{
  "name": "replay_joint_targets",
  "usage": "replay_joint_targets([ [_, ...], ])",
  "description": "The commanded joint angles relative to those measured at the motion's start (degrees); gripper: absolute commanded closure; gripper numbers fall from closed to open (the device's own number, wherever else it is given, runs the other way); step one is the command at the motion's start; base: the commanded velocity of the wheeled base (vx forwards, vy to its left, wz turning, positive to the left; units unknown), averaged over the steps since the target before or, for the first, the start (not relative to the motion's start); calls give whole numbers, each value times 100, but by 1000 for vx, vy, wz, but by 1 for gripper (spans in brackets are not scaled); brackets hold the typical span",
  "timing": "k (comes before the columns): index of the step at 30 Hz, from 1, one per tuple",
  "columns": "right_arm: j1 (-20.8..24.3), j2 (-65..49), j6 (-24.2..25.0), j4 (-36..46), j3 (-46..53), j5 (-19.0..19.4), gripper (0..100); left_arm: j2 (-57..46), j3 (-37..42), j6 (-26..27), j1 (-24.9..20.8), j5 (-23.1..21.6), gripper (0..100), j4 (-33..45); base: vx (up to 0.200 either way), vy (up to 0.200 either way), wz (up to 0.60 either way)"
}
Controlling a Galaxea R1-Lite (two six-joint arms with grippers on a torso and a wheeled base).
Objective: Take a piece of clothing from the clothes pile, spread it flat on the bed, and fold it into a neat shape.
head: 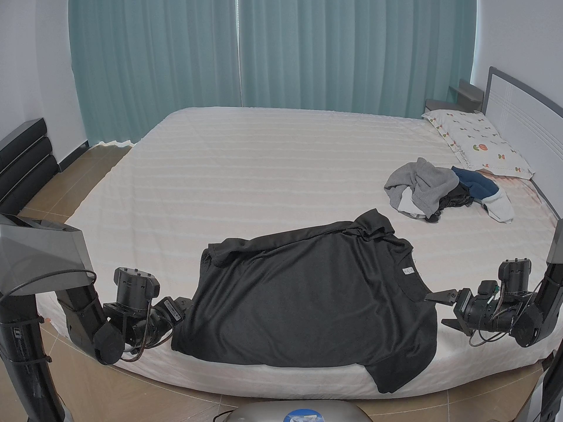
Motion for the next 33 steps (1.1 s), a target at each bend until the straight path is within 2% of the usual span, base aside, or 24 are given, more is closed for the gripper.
replay_joint_targets([
  [1,-43,-23,20,-6,-31,14,0,-56,-92,-31,-45,-5,0,-35,0,0,0],
  [6,-34,3,28,-15,-13,14,0,-73,-109,-49,-27,-58,0,-281,0,0,0],
  [12,1,20,28,-15,-13,14,0,-12,-153,-58,-36,-216,0,-281,200,0,0],
  [18,45,47,20,-6,13,14,0,41,-575,-400,-53,-225,0,-237,200,0,0],
  [27,45,56,37,-6,13,23,0,349,-1103,-409,-141,-207,0,-211,0,0,0],
  [33,36,47,37,-6,22,14,0,797,-1982,-365,-282,-181,0,440,0,0,0],
])
